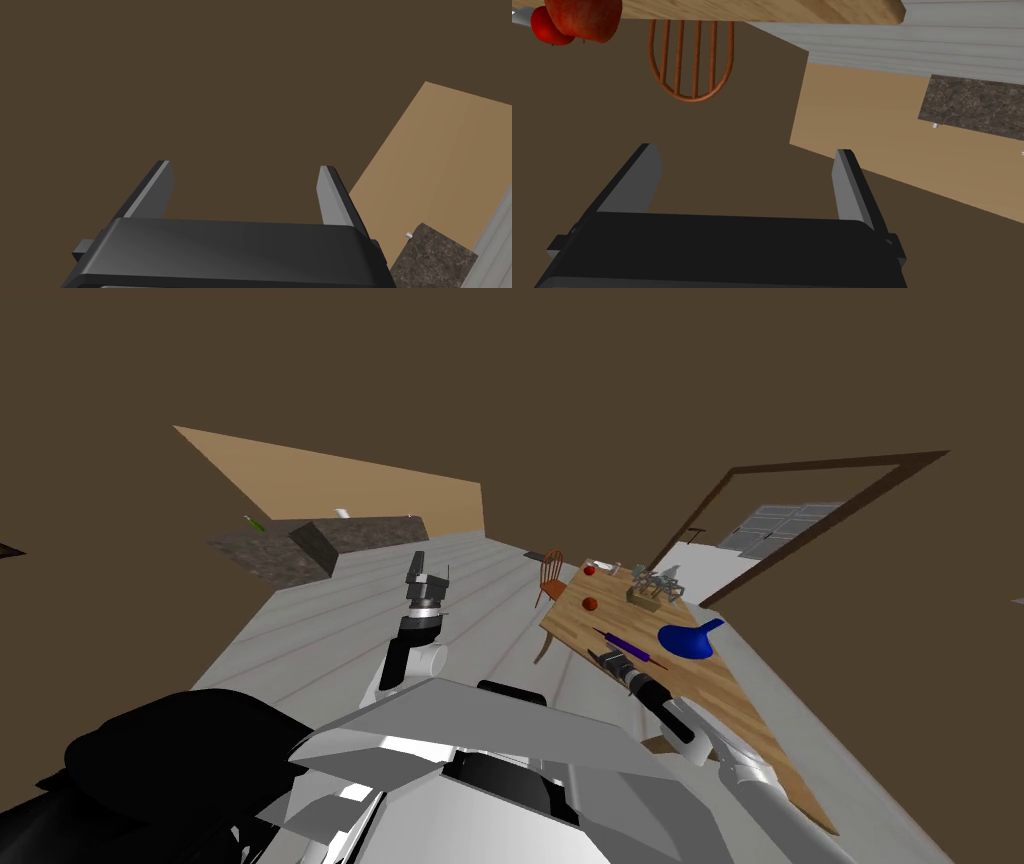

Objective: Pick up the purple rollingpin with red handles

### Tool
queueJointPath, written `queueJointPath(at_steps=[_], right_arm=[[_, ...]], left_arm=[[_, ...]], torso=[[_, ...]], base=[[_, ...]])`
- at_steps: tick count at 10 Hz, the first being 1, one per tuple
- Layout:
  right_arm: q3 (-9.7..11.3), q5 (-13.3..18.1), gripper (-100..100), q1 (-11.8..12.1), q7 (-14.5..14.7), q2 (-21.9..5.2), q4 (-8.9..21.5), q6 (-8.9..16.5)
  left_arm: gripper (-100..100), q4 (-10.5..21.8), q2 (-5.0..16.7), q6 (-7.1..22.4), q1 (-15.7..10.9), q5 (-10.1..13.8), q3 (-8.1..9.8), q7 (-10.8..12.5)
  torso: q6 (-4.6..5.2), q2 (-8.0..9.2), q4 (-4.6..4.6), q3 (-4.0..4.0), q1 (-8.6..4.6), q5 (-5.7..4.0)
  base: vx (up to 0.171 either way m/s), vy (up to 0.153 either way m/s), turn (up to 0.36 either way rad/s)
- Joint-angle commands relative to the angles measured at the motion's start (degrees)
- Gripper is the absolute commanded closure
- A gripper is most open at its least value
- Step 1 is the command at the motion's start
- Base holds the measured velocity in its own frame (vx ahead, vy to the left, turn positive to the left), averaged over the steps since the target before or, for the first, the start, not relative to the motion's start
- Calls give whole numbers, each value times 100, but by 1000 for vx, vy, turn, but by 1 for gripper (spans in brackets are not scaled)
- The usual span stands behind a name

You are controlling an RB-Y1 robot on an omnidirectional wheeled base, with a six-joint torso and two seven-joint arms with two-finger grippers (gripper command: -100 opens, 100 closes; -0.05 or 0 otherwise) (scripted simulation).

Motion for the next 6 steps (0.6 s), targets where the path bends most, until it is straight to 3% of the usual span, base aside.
queueJointPath(at_steps=[1, 6], right_arm=[[119, 170, -100, -21, 119, -194, 286, 34], [242, 323, -100, -47, 208, -348, 792, 79]], left_arm=[[0, 0, 0, 0, 0, 0, 0, 0], [0, 0, 0, 0, 0, 0, 0, 0]], torso=[[0, 0, 0, 0, 0, 0], [0, 2, 1, 1, -2, 0]], base=[[47, 7, 154], [36, 4, 75]])
